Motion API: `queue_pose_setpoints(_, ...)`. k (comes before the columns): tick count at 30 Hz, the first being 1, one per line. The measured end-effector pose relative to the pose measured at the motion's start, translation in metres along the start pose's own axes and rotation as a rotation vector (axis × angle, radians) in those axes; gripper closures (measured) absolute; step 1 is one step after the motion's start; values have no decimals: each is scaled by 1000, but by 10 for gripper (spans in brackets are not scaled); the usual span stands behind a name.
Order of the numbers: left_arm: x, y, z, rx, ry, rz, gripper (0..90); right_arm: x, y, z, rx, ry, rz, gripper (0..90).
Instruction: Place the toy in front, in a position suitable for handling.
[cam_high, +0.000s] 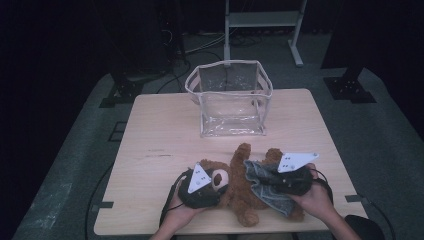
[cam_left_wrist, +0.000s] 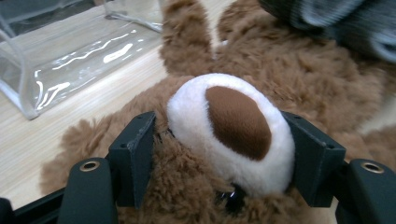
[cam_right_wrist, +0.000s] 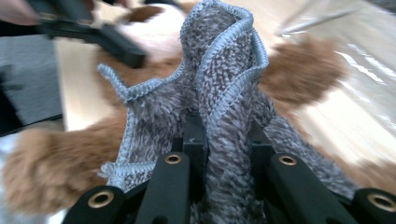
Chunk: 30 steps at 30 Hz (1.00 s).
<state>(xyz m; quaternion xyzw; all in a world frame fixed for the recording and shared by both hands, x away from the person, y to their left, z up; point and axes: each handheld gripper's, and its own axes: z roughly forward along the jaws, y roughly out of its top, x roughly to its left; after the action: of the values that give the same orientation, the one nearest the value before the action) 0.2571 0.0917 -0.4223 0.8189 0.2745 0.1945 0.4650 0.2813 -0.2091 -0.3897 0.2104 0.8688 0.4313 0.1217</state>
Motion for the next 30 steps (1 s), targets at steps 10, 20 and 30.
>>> queue_pose_setpoints(10, 2, 1, 5, -8, 17, 3, 321, 14, 25, 0, -24, 37, -39, 757)
queue_pose_setpoints(20, 7, -2, 5, -18, 28, 37, 324, 30, 21, 24, 71, 148, -120, 756)
queue_pose_setpoints(30, 11, 1, 10, -20, 23, 2, 326, 36, 19, 19, 92, 231, -99, 750)
